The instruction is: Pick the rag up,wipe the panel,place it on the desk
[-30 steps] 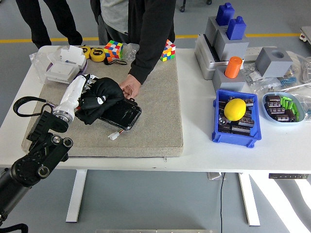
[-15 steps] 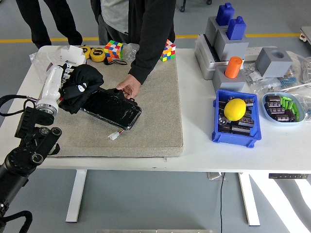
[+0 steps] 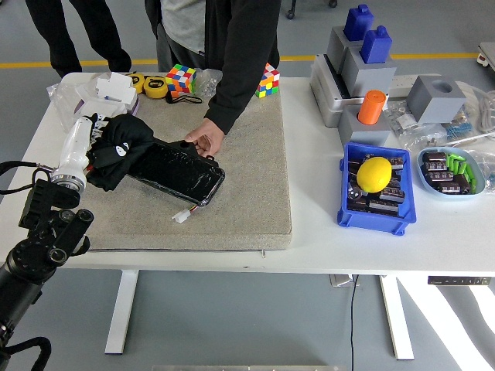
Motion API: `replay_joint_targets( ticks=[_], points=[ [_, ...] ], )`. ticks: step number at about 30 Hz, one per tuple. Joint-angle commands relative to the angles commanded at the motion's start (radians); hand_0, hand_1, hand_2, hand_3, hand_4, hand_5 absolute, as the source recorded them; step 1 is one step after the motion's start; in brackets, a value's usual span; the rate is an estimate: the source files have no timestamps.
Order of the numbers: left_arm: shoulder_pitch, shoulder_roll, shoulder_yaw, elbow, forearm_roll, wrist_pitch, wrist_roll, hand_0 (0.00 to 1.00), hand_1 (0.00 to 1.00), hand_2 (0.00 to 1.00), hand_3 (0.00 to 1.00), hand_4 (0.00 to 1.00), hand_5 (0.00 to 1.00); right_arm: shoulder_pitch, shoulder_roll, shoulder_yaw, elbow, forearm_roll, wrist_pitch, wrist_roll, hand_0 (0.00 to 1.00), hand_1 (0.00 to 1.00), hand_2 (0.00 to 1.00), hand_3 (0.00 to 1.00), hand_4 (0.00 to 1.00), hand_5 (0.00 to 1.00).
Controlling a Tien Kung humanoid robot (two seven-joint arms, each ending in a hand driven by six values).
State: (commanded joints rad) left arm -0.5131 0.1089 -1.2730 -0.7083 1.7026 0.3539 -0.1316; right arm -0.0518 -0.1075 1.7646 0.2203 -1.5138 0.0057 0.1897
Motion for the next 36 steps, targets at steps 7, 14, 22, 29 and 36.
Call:
replay_joint_targets(
  ticks=[7,14,22,29,36],
  points=[
    [0.021,0.009,0.071,-0.062,-0.027,-0.005,0.011,0.23,0.268,0.283,0.559,0.662,0.002,0.0,0.0,-0.003,0.002,0.002,0.001,0.0,0.534,0.555,0.489,0.521,0.879,0.353],
    [0.051,0.024,0.177,-0.145,-0.063,-0.006,0.023,0.229,0.264,0.282,0.559,0.662,0.002,0.0,-0.001,-0.012,0.008,0.011,0.002,0.001,0.534,0.556,0.489,0.521,0.881,0.355],
    [0.096,0.05,0.312,-0.259,-0.102,-0.003,0.027,0.225,0.262,0.282,0.559,0.663,0.002,0.0,-0.001,-0.012,0.008,0.01,0.002,0.001,0.534,0.556,0.489,0.521,0.882,0.356],
    [0.109,0.053,0.397,-0.328,-0.11,-0.002,0.034,0.224,0.262,0.283,0.559,0.663,0.002,0.001,-0.001,-0.014,0.01,0.012,0.002,0.001,0.534,0.555,0.49,0.522,0.883,0.356],
    [0.106,0.045,0.453,-0.352,-0.095,-0.003,0.043,0.221,0.261,0.282,0.559,0.663,0.002,0.001,-0.001,-0.017,0.009,0.011,0.002,0.001,0.534,0.555,0.49,0.521,0.884,0.357]
  ],
)
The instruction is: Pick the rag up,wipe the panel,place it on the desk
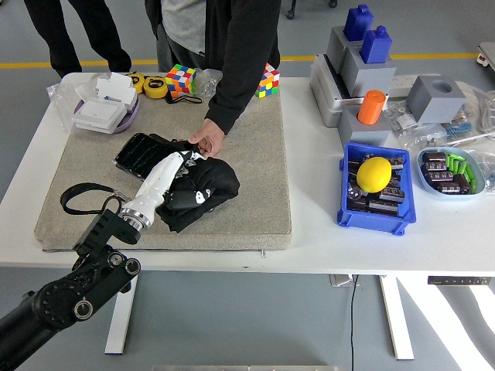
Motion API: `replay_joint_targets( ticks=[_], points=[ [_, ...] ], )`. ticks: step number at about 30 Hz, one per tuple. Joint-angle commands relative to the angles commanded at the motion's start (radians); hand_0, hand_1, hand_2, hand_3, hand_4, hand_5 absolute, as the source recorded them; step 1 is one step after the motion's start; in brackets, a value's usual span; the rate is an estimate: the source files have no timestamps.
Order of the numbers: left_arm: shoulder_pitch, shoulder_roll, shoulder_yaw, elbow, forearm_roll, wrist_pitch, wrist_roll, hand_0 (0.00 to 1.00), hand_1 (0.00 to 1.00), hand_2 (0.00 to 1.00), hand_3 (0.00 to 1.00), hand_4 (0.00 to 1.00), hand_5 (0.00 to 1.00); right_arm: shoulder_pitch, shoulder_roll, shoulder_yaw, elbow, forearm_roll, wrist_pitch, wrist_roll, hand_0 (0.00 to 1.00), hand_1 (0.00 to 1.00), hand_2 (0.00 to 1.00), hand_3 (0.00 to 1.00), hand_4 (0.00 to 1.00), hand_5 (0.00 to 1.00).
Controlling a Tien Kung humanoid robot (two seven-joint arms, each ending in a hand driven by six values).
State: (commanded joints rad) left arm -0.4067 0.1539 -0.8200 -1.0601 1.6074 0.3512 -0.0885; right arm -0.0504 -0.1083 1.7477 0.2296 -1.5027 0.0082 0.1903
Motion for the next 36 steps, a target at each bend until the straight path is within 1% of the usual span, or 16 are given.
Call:
replay_joint_targets(
  ticks=[5,9,13,17,18,24,28,29,32,36],
  points=[
    [-0.003,-0.008,0.004,-0.011,0.006,0.0,0.001,0.221,0.26,0.281,0.559,0.663,0.002,0.0,0.0,0.002,-0.001,-0.001,0.0,0.0,0.534,0.555,0.49,0.521,0.884,0.357],
    [-0.012,-0.015,-0.021,0.015,0.012,0.005,-0.005,0.221,0.26,0.281,0.559,0.663,0.002,0.0,-0.001,0.001,-0.001,0.0,0.0,0.0,0.534,0.555,0.49,0.521,0.884,0.357],
    [-0.028,-0.018,-0.087,0.07,0.039,0.007,-0.006,0.22,0.259,0.281,0.559,0.664,0.002,0.001,-0.002,-0.004,0.0,0.002,0.0,0.0,0.534,0.555,0.49,0.521,0.884,0.357],
    [-0.031,-0.023,-0.167,0.112,0.064,0.004,-0.006,0.219,0.26,0.281,0.56,0.664,0.002,0.002,-0.004,-0.009,0.0,0.005,0.0,0.0,0.533,0.552,0.49,0.521,0.884,0.357],
    [-0.034,-0.024,-0.192,0.131,0.072,0.005,-0.01,0.219,0.26,0.281,0.56,0.664,0.002,0.003,-0.004,-0.01,-0.001,0.003,0.0,0.0,0.533,0.552,0.49,0.521,0.884,0.357],
    [-0.057,-0.03,-0.279,0.203,0.085,0.017,-0.03,0.219,0.259,0.282,0.56,0.664,0.002,0.004,-0.005,-0.013,-0.002,0.007,0.0,0.0,0.534,0.558,0.489,0.521,0.884,0.358],
    [-0.079,-0.046,-0.358,0.268,0.103,0.019,-0.037,0.219,0.259,0.282,0.56,0.664,0.002,0.006,-0.008,-0.022,-0.001,0.011,0.0,-0.001,0.534,0.558,0.489,0.521,0.884,0.358],
    [-0.09,-0.049,-0.377,0.294,0.106,0.019,-0.041,0.216,0.257,0.282,0.56,0.665,0.002,0.007,-0.008,-0.023,-0.001,0.011,0.001,-0.001,0.533,0.556,0.49,0.521,0.885,0.358],
    [-0.111,-0.053,-0.411,0.354,0.114,0.019,-0.046,0.216,0.257,0.282,0.56,0.665,0.002,0.007,-0.01,-0.026,-0.002,0.012,0.0,-0.001,0.533,0.556,0.49,0.521,0.885,0.358],
    [-0.131,-0.057,-0.455,0.414,0.131,0.022,-0.054,0.216,0.257,0.281,0.56,0.666,0.002,0.008,-0.012,-0.027,-0.002,0.014,0.0,-0.001,0.534,0.556,0.49,0.521,0.885,0.358]
  ],
)
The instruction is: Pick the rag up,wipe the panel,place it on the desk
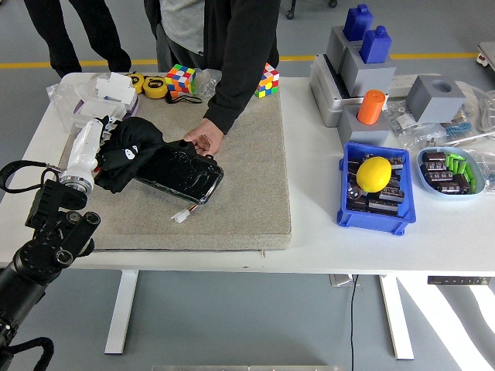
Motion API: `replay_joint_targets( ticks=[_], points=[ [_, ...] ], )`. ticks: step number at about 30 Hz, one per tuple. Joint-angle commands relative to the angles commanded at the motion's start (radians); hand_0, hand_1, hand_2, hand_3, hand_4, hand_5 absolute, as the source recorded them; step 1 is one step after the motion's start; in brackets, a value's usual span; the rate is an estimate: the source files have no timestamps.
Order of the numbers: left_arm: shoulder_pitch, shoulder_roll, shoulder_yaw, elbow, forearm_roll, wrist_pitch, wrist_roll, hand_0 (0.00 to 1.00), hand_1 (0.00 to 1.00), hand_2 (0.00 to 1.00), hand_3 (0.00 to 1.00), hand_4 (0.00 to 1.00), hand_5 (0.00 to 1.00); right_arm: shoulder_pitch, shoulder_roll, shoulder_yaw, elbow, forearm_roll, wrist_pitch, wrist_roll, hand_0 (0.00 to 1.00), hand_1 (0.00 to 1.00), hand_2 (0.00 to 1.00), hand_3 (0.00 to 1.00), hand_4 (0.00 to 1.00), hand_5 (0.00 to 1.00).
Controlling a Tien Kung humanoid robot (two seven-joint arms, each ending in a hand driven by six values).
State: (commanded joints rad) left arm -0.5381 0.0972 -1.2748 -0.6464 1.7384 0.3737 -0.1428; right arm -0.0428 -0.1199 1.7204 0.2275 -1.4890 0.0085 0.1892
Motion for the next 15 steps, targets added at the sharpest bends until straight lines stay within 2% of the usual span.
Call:
replay_joint_targets(
  ticks=[6,11,15],
  points=[
    [-0.02,-0.006,-0.065,0.07,0.025,0.012,-0.015,0.216,0.257,0.281,0.56,0.666,0.002,-0.001,-0.001,0.0,0.0,0.0,0.0,0.0,0.533,0.557,0.49,0.521,0.885,0.358],
    [-0.024,-0.012,-0.095,0.086,0.027,0.038,-0.036,0.215,0.256,0.281,0.56,0.666,0.002,-0.004,0.001,0.003,0.0,-0.001,0.001,0.0,0.532,0.556,0.49,0.522,0.885,0.357],
    [-0.028,-0.016,-0.095,0.086,0.026,0.039,-0.038,0.215,0.256,0.281,0.56,0.666,0.002,-0.003,0.001,0.002,0.0,-0.001,0.001,0.0,0.532,0.556,0.49,0.522,0.885,0.357]
  ],
)
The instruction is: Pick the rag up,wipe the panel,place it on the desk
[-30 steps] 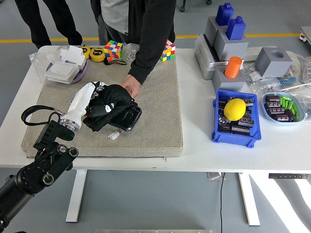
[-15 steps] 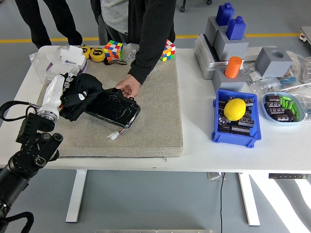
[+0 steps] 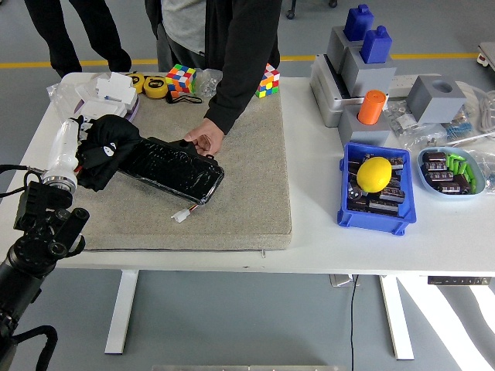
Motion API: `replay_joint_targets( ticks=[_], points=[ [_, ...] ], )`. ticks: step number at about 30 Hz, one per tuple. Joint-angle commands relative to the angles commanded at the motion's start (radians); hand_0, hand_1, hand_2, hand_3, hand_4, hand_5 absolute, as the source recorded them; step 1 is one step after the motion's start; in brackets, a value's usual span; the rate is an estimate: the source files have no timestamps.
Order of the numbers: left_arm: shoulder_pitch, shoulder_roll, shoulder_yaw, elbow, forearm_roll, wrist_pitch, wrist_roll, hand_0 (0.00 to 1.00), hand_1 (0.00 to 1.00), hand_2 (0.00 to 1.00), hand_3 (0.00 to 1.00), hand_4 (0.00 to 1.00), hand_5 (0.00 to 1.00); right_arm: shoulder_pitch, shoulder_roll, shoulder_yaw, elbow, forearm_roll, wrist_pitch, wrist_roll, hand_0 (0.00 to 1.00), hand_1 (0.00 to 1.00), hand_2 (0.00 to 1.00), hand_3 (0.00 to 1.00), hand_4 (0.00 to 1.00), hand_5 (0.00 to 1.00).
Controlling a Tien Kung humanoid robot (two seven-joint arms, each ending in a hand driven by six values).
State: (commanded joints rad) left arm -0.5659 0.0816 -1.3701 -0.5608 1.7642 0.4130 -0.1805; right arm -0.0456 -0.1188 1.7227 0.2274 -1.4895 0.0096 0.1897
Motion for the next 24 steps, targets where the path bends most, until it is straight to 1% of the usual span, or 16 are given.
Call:
replay_joint_targets(
  ticks=[2,6,12,17,19,24],
  points=[
    [0.001,-0.001,0.007,-0.004,0.0,-0.002,0.002,0.214,0.257,0.281,0.56,0.666,0.002,0.001,0.001,0.002,0.0,0.0,0.0,0.0,0.533,0.557,0.49,0.522,0.885,0.358],
    [0.008,0.001,0.044,-0.025,-0.011,-0.009,0.011,0.214,0.257,0.281,0.56,0.666,0.002,0.001,0.001,0.007,0.0,-0.001,0.0,0.001,0.533,0.557,0.49,0.522,0.885,0.358],
    [0.031,0.013,0.143,-0.088,-0.038,-0.02,0.035,0.213,0.256,0.281,0.56,0.665,0.002,-0.001,0.001,0.011,0.0,-0.004,0.0,0.001,0.533,0.556,0.49,0.521,0.884,0.358],
    [0.062,0.021,0.212,-0.169,-0.062,-0.024,0.051,0.212,0.257,0.28,0.56,0.666,0.002,0.001,0.0,0.006,0.002,-0.002,0.001,0.001,0.533,0.557,0.49,0.522,0.885,0.358],
    [0.076,0.028,0.255,-0.213,-0.077,-0.023,0.054,0.212,0.257,0.28,0.56,0.666,0.002,0.001,0.001,0.008,0.002,-0.002,0.001,0.001,0.533,0.557,0.49,0.522,0.885,0.358],
    [0.1,0.043,0.331,-0.3,-0.093,-0.023,0.058,0.212,0.256,0.279,0.561,0.665,0.002,0.001,0.0,0.008,0.002,-0.003,0.001,0.001,0.532,0.556,0.489,0.522,0.885,0.358]
  ],
)
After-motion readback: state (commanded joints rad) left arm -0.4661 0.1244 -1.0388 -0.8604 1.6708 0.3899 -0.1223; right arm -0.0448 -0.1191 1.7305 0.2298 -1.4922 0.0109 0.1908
